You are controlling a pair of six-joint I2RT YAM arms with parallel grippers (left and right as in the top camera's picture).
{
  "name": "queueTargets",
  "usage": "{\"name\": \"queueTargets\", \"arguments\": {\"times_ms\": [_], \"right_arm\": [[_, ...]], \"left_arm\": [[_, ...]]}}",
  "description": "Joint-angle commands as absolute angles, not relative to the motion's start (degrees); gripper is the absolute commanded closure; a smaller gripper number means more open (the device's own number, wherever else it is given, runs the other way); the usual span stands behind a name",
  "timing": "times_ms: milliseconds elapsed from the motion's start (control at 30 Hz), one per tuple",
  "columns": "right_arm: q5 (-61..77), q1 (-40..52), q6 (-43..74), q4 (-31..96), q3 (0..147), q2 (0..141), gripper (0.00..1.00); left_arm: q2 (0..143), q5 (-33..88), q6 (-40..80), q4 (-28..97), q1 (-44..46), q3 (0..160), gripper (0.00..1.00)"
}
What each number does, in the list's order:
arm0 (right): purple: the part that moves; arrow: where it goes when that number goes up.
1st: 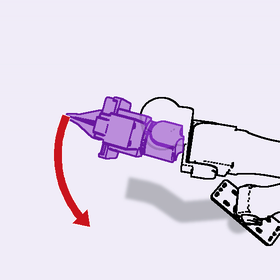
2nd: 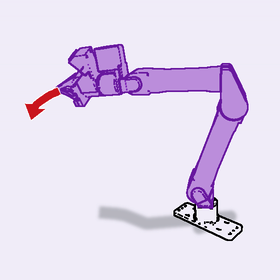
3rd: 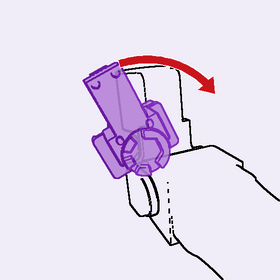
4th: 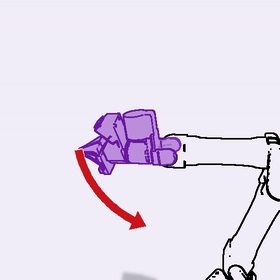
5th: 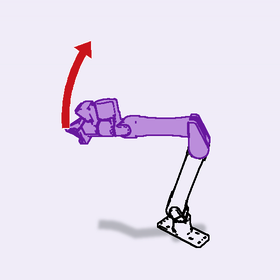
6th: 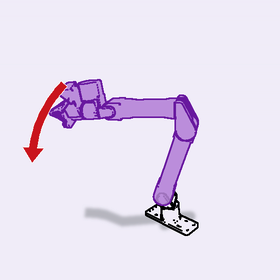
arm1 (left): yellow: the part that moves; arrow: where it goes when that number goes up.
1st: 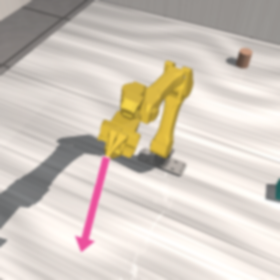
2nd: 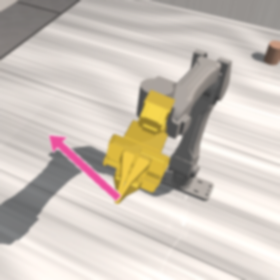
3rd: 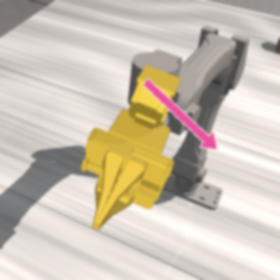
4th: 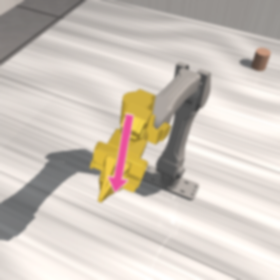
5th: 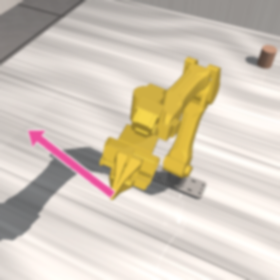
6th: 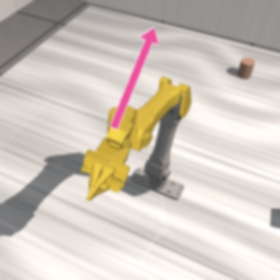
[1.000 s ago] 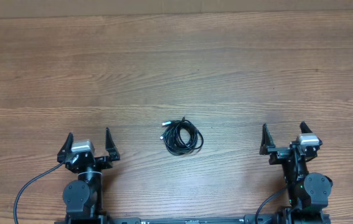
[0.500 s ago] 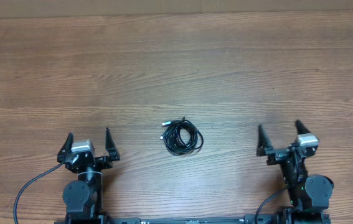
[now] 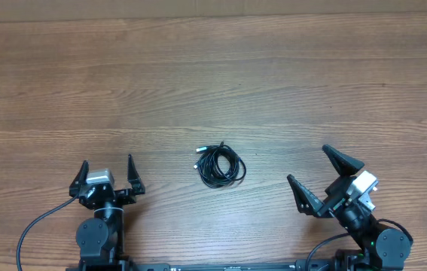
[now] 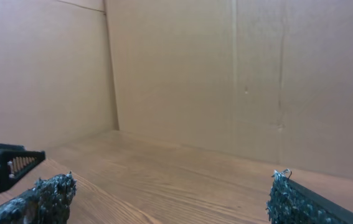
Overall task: Untangle cables
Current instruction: 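Move both grippers inward toward the black cable bundle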
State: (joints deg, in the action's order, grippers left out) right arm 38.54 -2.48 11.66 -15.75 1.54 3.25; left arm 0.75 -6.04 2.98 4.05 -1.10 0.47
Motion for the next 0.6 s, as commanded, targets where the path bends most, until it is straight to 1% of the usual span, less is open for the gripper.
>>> {"name": "queueTargets", "arguments": {"times_ms": [0,67,133,267,333,400,467,567], "right_arm": [[39.99,-2.63,12.08,-15.94,7.31,3.99,0.00],[39.94,-3.14,9.52,-13.63,12.40,5.39,0.00],[39.31,-3.64,5.93,-8.14,18.37,7.60,0.00],[34.37,-4.05,-1.17,12.40,33.01,15.64,0.00],[33.47,-4.05,-4.12,23.97,40.10,21.34,0.00],[33.56,-4.05,-4.82,33.06,45.58,27.35,0.00],[36.45,-3.88,-4.80,39.00,49.30,33.04,0.00],[46.09,-3.88,-2.17,40.93,50.65,39.51,0.00]], "left_arm": [[0.25,-5.96,3.40,4.03,-0.71,0.32,0.01],[0.25,-5.91,3.42,3.99,-0.71,0.32,0.00],[0.25,-5.85,3.42,4.01,-0.71,0.32,0.00],[0.25,-5.63,3.44,4.01,-0.71,0.32,0.00],[0.25,-3.16,3.44,4.01,-0.71,0.32,0.01],[0.25,1.69,3.46,3.09,-0.71,0.32,0.00],[0.25,9.30,3.88,2.24,-0.71,0.32,0.00],[0.25,24.67,6.09,0.80,-0.71,0.32,0.00]]}}
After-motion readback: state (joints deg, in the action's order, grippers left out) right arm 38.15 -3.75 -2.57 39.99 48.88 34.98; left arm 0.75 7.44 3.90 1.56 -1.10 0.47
